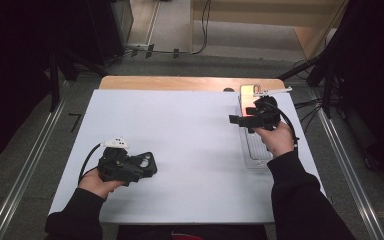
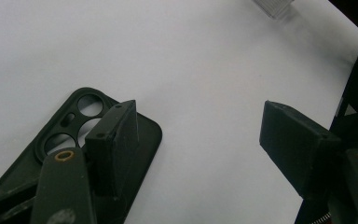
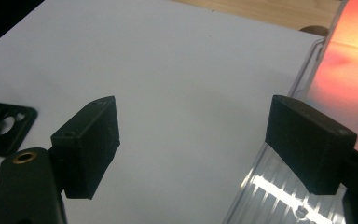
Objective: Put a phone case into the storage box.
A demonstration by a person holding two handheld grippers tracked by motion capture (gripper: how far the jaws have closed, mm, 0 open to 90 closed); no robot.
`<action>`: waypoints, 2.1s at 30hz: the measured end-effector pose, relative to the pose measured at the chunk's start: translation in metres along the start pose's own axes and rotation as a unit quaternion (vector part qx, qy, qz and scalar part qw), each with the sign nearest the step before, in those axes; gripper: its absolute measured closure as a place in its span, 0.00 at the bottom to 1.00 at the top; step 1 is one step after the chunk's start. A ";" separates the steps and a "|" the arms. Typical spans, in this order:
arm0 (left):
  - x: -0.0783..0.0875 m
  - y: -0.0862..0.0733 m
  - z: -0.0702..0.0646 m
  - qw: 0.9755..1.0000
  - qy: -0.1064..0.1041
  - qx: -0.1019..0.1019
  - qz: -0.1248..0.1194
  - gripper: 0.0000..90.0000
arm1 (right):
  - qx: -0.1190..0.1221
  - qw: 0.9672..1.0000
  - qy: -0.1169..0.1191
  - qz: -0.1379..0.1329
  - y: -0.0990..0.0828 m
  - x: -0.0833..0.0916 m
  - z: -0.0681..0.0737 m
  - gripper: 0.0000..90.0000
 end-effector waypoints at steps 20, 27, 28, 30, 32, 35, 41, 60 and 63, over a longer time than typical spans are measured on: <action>0.001 0.003 0.001 1.000 -0.011 -0.005 0.000 0.31 | 0.060 0.994 0.088 0.039 -0.043 0.013 0.034 0.29; 0.001 0.002 0.000 1.000 -0.012 -0.008 -0.002 0.31 | 0.077 0.990 0.101 0.054 -0.064 0.019 0.044 0.29; 0.002 0.002 0.000 1.000 -0.013 -0.009 -0.001 0.31 | 0.082 0.990 0.103 0.054 -0.067 0.020 0.044 0.29; 0.002 0.001 0.000 1.000 -0.012 -0.010 0.001 0.31 | 0.087 0.989 0.107 0.057 -0.072 0.021 0.047 0.29; 0.002 0.001 0.000 1.000 -0.011 -0.010 0.000 0.31 | 0.094 0.988 0.108 0.059 -0.077 0.022 0.048 0.29; 0.002 0.001 0.000 1.000 -0.012 -0.012 -0.003 0.31 | 0.097 0.987 0.111 0.063 -0.085 0.023 0.051 0.29; 0.004 0.000 0.000 1.000 -0.009 -0.013 -0.004 0.31 | 0.109 0.984 0.121 0.071 -0.102 0.025 0.053 0.29; 0.003 -0.002 0.002 1.000 -0.008 -0.016 -0.006 0.29 | 0.108 0.982 0.133 0.085 -0.129 0.030 0.046 0.29; 0.004 -0.002 0.003 1.000 -0.007 -0.016 -0.008 0.29 | 0.104 0.982 0.133 0.085 -0.129 0.030 0.045 0.29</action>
Point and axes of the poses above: each handheld gripper's, and its own axes: x roughly backward along the jaws, y roughly out of its top, z roughly to its left, the point moved 2 cm from there along -x, roughly forward along the jaws, and after that the axes turned 1 degree about z, right-handed, at the moved point
